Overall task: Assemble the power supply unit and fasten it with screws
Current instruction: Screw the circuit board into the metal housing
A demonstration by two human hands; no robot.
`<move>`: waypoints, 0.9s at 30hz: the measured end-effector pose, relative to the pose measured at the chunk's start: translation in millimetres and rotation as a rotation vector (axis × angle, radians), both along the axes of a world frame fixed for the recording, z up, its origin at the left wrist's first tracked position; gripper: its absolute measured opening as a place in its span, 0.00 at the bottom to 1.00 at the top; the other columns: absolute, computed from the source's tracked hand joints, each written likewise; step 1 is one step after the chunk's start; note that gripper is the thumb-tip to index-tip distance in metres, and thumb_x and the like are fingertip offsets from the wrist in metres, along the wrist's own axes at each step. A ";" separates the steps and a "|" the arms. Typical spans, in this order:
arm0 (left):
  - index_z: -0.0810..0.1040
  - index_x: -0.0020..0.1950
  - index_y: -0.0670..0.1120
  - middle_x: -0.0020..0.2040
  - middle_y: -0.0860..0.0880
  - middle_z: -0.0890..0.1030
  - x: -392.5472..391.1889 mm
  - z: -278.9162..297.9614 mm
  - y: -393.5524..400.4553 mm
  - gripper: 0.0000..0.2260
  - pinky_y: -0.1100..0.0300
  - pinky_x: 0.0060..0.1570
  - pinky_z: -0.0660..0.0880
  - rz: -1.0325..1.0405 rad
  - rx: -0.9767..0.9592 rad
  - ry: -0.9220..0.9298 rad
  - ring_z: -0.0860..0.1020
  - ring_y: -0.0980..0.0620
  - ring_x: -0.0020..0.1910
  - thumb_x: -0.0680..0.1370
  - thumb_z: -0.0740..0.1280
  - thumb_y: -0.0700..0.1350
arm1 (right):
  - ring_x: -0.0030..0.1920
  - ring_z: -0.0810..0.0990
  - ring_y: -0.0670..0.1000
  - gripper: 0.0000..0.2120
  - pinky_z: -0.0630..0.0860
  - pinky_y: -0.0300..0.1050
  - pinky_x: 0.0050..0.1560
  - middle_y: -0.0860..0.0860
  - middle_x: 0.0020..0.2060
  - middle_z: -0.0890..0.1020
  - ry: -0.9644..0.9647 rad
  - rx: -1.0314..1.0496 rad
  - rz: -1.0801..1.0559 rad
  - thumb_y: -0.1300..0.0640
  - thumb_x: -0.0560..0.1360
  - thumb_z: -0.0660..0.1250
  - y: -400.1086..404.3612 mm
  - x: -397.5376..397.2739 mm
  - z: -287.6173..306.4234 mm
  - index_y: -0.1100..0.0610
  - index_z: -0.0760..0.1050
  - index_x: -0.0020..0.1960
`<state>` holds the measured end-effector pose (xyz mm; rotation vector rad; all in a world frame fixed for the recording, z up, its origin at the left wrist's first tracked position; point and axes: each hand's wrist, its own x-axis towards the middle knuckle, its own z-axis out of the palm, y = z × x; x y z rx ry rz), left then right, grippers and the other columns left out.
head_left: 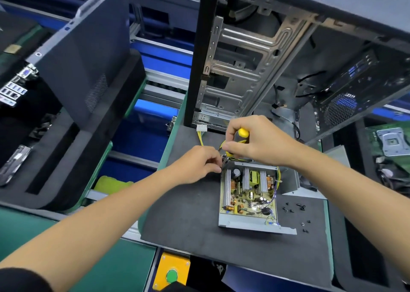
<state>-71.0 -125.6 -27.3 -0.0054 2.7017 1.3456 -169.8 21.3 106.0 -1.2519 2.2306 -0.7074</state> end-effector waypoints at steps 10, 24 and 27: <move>0.75 0.42 0.48 0.43 0.50 0.77 -1.9 -16.0 15.8 0.06 0.63 0.43 0.65 -0.040 -0.163 0.085 0.72 0.53 0.42 0.78 0.68 0.43 | 0.36 0.74 0.44 0.07 0.71 0.38 0.37 0.46 0.34 0.79 0.136 0.112 0.124 0.50 0.73 0.72 -3.6 1.8 -15.0 0.52 0.77 0.41; 0.78 0.45 0.45 0.43 0.52 0.76 -8.4 -26.4 6.5 0.03 0.53 0.49 0.72 -0.038 -0.135 -0.015 0.75 0.50 0.45 0.76 0.70 0.44 | 0.39 0.75 0.46 0.06 0.73 0.44 0.40 0.47 0.38 0.79 0.140 0.180 0.121 0.51 0.75 0.71 -0.5 0.5 -22.4 0.50 0.75 0.41; 0.79 0.45 0.46 0.39 0.57 0.73 -8.0 -30.7 4.0 0.03 0.59 0.44 0.69 -0.027 -0.143 0.001 0.73 0.54 0.41 0.76 0.71 0.44 | 0.39 0.75 0.47 0.06 0.74 0.46 0.40 0.47 0.38 0.80 0.138 0.194 0.115 0.51 0.75 0.70 -0.8 1.0 -24.1 0.51 0.75 0.42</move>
